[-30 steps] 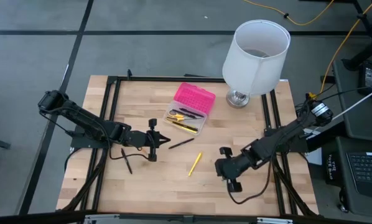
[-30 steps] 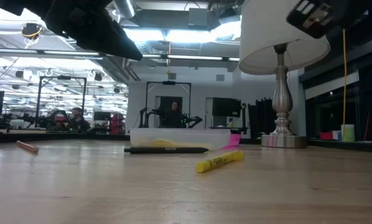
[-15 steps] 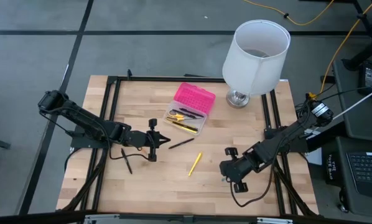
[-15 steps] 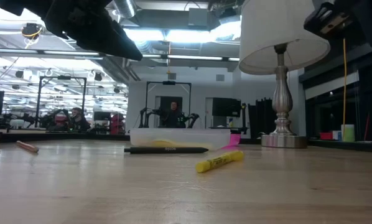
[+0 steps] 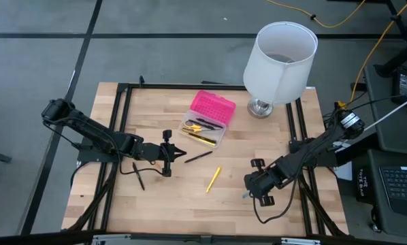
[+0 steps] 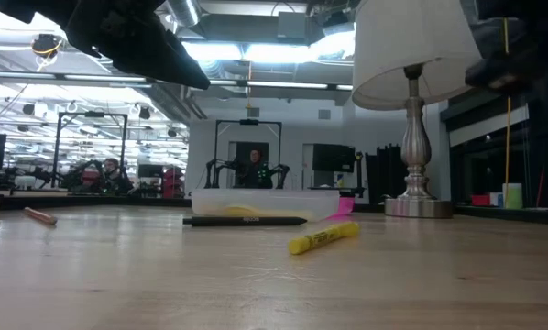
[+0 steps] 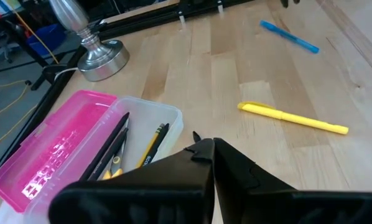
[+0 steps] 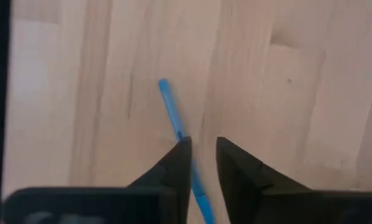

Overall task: Pick & place school supplies into a supply box
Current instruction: Put the blue pen into the pink supply box

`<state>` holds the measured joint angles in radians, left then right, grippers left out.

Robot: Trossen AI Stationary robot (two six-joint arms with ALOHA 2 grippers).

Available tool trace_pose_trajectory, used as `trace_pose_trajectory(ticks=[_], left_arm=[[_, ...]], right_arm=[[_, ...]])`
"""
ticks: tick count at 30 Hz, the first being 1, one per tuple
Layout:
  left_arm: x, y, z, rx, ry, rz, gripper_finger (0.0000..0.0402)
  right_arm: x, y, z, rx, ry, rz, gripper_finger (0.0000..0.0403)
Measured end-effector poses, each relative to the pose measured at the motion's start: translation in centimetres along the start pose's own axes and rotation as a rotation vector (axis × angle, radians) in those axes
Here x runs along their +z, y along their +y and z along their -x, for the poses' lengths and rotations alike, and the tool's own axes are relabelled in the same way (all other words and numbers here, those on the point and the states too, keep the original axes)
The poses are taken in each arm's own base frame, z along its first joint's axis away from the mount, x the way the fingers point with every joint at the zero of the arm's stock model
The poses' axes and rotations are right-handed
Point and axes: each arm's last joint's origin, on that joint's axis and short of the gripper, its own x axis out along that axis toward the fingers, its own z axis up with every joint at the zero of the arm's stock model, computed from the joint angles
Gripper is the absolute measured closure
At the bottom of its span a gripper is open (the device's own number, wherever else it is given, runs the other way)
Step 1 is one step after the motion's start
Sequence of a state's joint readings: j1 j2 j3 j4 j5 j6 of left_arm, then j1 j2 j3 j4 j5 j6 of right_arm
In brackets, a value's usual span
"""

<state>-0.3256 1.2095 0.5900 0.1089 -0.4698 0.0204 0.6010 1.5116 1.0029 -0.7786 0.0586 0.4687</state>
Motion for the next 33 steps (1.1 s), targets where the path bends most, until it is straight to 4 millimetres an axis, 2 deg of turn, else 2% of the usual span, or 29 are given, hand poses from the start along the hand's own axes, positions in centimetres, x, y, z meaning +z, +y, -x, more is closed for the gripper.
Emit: trace_pose_trajectory(ticks=[5, 9, 15, 22, 33], left_arm=[[0.0, 0.0, 0.0, 0.000, 0.000, 0.000, 0.0396], [0.0, 0.0, 0.0, 0.000, 0.000, 0.000, 0.0399], [0.0, 0.0, 0.0, 0.000, 0.000, 0.000, 0.0401], [0.0, 0.0, 0.0, 0.001, 0.000, 0.000, 0.0396], [0.0, 0.0, 0.0, 0.008, 0.000, 0.032, 0.0398]], right_arm=[[-0.7, -0.2, -1.3, 0.008, -0.015, -0.050, 0.0279], [-1.3, -0.5, -2.2, 0.010, -0.017, -0.103, 0.0263], [-2.4, -0.7, -3.3, 0.019, 0.019, -0.088, 0.0263], [-3.1, 0.7, -3.3, 0.032, -0.003, -0.031, 0.0263], [-3.3, 1.2, -3.7, -0.036, -0.043, 0.017, 0.0263]])
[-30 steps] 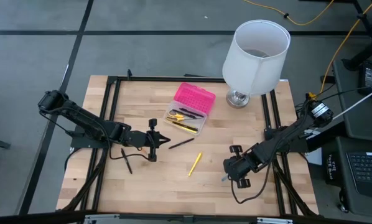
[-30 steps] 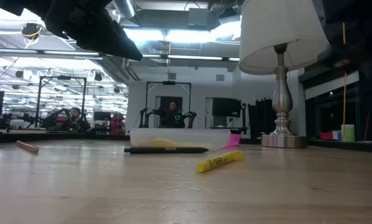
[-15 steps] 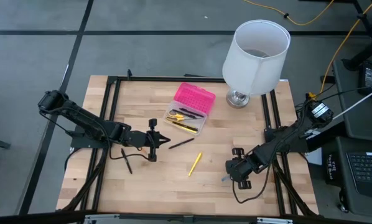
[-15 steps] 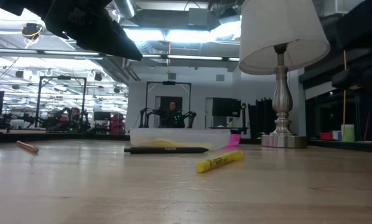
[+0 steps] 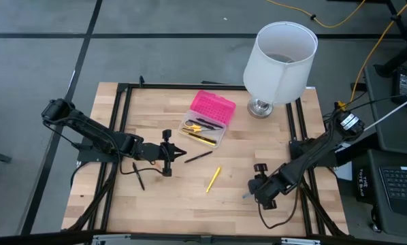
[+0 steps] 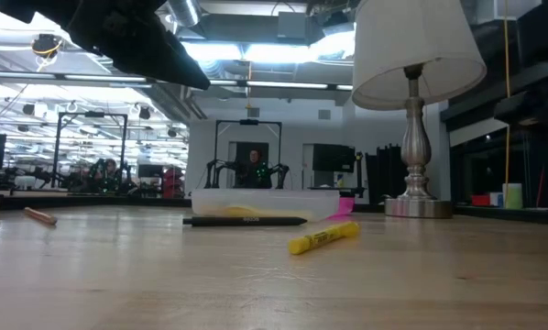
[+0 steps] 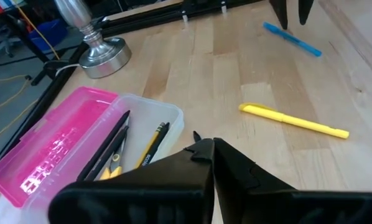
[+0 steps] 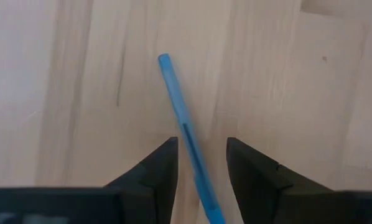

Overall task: Pick & place school supplies into a supply box
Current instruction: Put the blue pen into the pink supply box

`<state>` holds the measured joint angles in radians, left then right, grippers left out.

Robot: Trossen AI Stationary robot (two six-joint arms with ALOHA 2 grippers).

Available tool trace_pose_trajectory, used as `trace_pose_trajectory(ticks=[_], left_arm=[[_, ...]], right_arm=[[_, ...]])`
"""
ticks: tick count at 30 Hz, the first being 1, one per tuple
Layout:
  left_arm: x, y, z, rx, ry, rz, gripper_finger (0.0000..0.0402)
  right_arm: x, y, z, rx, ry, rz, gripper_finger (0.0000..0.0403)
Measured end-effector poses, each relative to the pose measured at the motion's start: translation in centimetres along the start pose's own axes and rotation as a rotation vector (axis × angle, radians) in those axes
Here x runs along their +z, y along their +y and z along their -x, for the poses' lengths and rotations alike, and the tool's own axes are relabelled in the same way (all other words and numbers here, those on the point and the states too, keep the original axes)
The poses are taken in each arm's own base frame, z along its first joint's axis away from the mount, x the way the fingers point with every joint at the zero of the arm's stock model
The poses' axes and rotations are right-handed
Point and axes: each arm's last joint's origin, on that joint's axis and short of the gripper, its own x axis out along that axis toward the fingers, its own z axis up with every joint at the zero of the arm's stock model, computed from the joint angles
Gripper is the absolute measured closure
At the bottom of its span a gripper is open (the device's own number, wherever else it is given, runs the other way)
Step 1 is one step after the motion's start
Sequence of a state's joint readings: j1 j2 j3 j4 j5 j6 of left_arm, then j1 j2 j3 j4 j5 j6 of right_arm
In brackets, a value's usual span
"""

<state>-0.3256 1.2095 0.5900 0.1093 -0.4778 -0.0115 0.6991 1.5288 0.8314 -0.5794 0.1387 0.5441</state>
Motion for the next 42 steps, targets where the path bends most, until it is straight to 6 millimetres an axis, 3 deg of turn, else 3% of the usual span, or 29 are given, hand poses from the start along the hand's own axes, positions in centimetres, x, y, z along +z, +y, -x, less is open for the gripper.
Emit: trace_pose_trajectory(ticks=[11, 23, 27, 33, 42], left_arm=[[0.0, 0.0, 0.0, 0.000, 0.000, 0.020, 0.0401], [0.0, 0.0, 0.0, 0.000, 0.000, 0.020, 0.0399], [0.0, 0.0, 0.0, 0.000, 0.001, 0.020, 0.0401], [0.0, 0.0, 0.0, 0.000, 0.001, 0.020, 0.0396], [0.0, 0.0, 0.0, 0.000, 0.001, 0.019, 0.0401]], right_arm=[[-0.4, 0.3, -2.9, -0.039, 0.094, 0.014, 0.0263], [-0.5, 0.3, -3.9, -0.072, 0.129, 0.049, 0.0264], [-0.4, 0.1, -3.9, -0.045, 0.143, 0.060, 0.0292], [0.0, -0.5, -4.1, -0.031, 0.151, 0.030, 0.0380], [0.7, -1.1, -3.5, 0.024, 0.139, 0.095, 0.0387]])
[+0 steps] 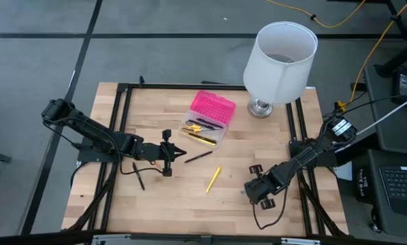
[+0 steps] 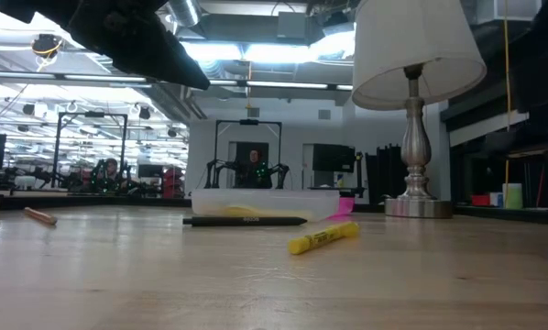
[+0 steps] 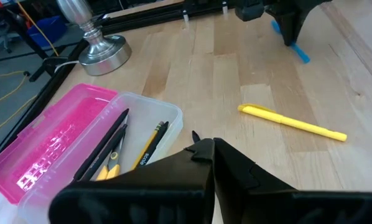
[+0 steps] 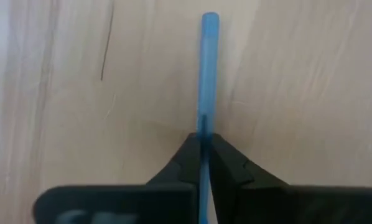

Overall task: Pick & place school supplies into a supply box
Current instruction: Put the blue pen into the pink supply box

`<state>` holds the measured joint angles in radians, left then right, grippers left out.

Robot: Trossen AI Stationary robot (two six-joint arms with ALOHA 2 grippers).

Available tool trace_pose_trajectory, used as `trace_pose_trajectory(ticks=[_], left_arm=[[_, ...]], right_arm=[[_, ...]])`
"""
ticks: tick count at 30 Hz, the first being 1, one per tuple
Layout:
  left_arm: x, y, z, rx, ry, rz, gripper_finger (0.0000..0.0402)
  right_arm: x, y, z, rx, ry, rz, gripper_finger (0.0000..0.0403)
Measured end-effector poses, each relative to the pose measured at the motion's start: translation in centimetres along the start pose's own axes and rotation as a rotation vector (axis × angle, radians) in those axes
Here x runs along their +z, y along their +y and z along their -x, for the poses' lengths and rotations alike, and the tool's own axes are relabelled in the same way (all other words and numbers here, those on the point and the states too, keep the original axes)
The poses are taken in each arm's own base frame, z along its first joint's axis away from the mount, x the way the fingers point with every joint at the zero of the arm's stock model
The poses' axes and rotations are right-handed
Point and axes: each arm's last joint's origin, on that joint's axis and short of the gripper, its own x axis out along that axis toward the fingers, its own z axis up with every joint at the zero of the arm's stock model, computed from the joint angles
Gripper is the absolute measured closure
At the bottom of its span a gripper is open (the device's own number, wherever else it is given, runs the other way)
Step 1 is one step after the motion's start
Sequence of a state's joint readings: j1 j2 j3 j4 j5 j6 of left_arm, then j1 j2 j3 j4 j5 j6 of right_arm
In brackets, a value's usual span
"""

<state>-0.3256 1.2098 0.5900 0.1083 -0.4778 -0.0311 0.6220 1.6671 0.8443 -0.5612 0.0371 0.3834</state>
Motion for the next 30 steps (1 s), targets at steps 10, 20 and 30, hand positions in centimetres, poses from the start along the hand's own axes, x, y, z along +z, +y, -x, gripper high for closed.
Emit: trace_pose_trajectory(ticks=[10, 20, 30], left_arm=[[0.0, 0.0, 0.0, 0.002, 0.004, -0.050, 0.0397], [-0.1, 0.0, 0.0, 0.003, 0.007, -0.083, 0.0398], [-0.1, 0.0, 0.0, 0.010, 0.012, -0.076, 0.0401]], right_arm=[[1.2, -2.8, 3.9, -0.009, -0.171, -0.003, 0.0387], [1.8, -8.0, 7.4, 0.040, -0.308, 0.046, 0.0387], [2.6, -11.9, 8.4, 0.034, -0.438, 0.096, 0.0387]])
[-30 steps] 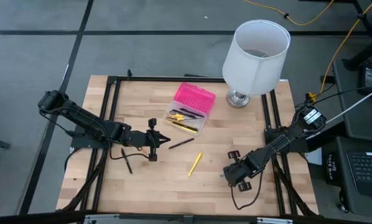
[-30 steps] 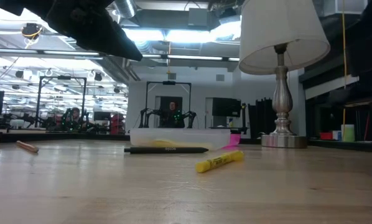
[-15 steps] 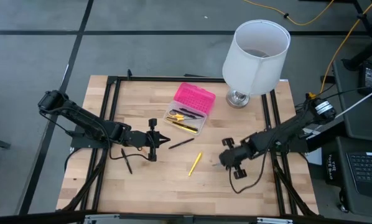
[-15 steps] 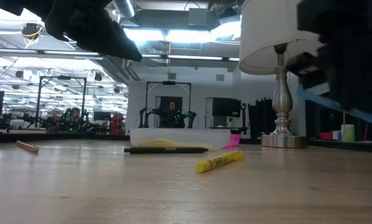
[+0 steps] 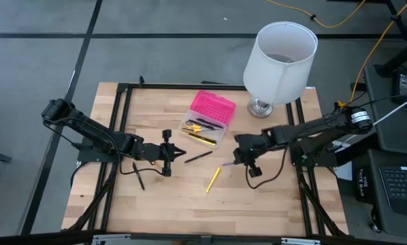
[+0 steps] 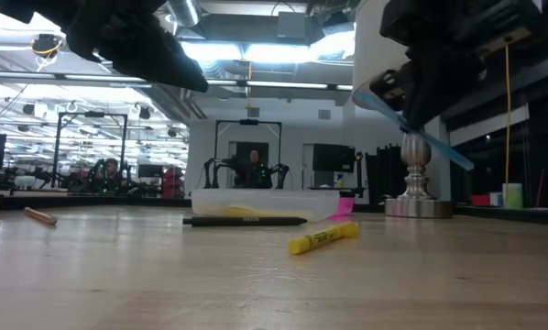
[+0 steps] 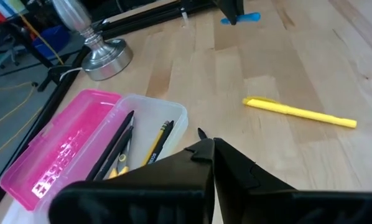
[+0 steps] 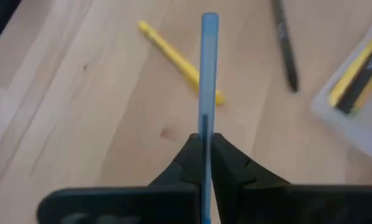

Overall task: Pick & place school supplies into a supply box
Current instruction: Put the blue pen into the pink supply box

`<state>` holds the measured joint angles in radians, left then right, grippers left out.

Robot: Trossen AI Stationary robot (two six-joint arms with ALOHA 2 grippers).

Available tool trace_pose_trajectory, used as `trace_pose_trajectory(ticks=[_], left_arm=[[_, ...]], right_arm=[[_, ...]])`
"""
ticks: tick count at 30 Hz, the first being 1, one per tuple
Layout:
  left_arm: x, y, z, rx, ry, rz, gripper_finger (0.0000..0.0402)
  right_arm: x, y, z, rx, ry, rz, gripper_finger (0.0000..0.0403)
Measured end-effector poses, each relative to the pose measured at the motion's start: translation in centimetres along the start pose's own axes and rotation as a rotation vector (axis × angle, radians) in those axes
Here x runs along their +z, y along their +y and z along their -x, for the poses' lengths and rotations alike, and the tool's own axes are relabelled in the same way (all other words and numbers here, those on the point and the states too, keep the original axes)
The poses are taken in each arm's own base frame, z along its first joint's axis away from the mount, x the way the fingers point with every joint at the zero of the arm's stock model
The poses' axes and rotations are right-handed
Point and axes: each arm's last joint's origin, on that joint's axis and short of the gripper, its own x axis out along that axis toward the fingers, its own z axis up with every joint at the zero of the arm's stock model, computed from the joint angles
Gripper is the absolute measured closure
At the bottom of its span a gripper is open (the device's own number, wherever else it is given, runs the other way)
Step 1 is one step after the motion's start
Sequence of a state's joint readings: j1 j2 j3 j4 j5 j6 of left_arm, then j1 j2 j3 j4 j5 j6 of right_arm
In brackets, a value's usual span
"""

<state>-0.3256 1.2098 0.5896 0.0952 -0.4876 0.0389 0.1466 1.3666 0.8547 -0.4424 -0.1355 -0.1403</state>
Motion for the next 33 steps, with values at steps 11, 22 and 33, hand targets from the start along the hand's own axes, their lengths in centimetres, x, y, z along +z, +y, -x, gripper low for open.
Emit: trace_pose_trajectory(ticks=[11, 22, 33], left_arm=[[-0.4, 0.0, 0.0, 0.011, 0.034, 0.026, 0.0401], [-0.4, 0.0, 0.0, 0.007, 0.038, 0.024, 0.0398], [-0.3, 1.1, -0.1, 0.319, 0.011, 0.130, 0.0396]], right_arm=[[0.4, -0.7, -1.0, -0.053, -0.249, 0.046, 0.0387], [0.2, -1.0, -1.5, -0.098, -0.418, 0.087, 0.0387], [1.0, -1.4, -1.0, -0.123, -0.511, 0.105, 0.0387]])
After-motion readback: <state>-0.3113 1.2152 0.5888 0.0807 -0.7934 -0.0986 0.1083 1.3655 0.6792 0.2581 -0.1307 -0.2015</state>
